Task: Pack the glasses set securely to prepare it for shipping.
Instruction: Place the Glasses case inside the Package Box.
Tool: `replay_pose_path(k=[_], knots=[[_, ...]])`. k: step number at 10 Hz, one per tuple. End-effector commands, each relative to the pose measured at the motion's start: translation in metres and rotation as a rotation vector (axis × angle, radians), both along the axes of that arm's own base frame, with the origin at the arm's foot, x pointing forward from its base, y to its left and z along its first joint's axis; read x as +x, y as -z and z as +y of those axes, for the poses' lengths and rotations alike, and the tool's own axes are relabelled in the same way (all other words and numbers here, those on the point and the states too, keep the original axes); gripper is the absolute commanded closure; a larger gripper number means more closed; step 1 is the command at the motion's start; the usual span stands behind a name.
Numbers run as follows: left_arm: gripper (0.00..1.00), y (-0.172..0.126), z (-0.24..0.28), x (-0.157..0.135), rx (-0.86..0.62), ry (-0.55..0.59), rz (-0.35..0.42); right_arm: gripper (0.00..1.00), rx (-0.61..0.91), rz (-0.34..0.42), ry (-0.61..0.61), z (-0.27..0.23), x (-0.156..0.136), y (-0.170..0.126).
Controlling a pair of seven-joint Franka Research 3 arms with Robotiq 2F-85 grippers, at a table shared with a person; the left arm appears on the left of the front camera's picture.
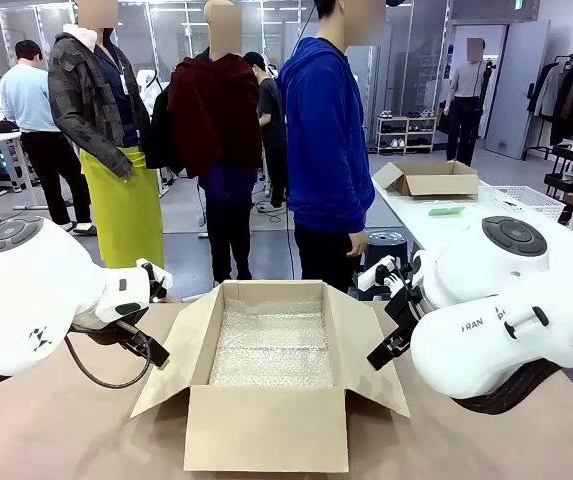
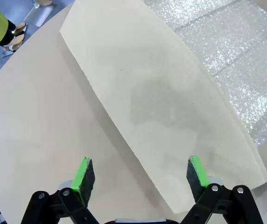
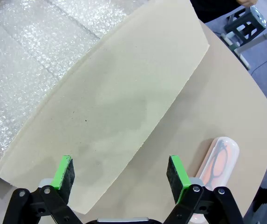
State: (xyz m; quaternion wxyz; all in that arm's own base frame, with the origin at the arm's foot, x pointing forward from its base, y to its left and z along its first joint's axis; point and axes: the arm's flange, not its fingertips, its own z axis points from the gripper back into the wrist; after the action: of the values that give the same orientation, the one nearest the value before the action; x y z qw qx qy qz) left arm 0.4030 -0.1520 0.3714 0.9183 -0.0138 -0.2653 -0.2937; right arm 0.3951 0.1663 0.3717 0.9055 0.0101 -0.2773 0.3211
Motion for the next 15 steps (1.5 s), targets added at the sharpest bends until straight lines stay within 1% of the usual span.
replay_pose_path(k=[1,2,3,4,5,6,7,8,9,10,11,12,13,15], knots=[[0.0,0.0,0.0,0.0,0.0,0.0,0.0,0.0,0.0,0.0,0.0,0.0,0.0,0.0],[0.0,-0.023,-0.002,-0.001,-0.007,0.039,-0.027,0.0,0.013,-0.019,0.029,-0.008,0.003,-0.022],[0.0,-0.049,0.002,0.0,-0.035,0.062,-0.047,0.0,0.007,-0.019,0.064,-0.022,0.006,-0.043],[0.0,-0.075,0.008,-0.002,-0.038,0.117,-0.008,0.0,0.025,-0.001,0.084,-0.037,0.008,-0.064],[0.0,-0.102,0.016,-0.009,-0.015,0.194,0.013,0.0,0.062,0.037,0.126,-0.058,0.01,-0.083],[0.0,-0.125,0.023,-0.019,-0.03,0.275,0.037,0.0,0.08,0.109,0.155,-0.075,0.014,-0.091],[0.0,-0.148,0.031,-0.031,-0.117,0.365,0.073,0.0,0.083,0.17,0.215,-0.093,0.019,-0.091],[0.0,-0.171,0.04,-0.042,-0.193,0.447,0.082,0.0,0.098,0.206,0.272,-0.11,0.024,-0.09],[0.0,-0.188,0.052,-0.054,-0.229,0.526,0.059,0.0,0.141,0.26,0.306,-0.126,0.03,-0.083],[0.0,-0.195,0.061,-0.06,-0.25,0.547,0.03,0.0,0.127,0.286,0.337,-0.133,0.033,-0.075],[0.0,-0.197,0.068,-0.063,-0.268,0.554,0.009,0.0,0.129,0.295,0.349,-0.137,0.035,-0.07],[0.0,-0.198,0.073,-0.065,-0.328,0.564,0.021,0.0,0.104,0.292,0.362,-0.137,0.034,-0.071],[0.0,-0.203,0.059,-0.068,-0.249,0.541,0.004,0.0,0.119,0.282,0.348,-0.142,0.028,-0.071],[0.0,-0.203,0.059,-0.068,-0.249,0.541,0.004,0.0,0.119,0.282,0.348,-0.142,0.028,-0.071]])
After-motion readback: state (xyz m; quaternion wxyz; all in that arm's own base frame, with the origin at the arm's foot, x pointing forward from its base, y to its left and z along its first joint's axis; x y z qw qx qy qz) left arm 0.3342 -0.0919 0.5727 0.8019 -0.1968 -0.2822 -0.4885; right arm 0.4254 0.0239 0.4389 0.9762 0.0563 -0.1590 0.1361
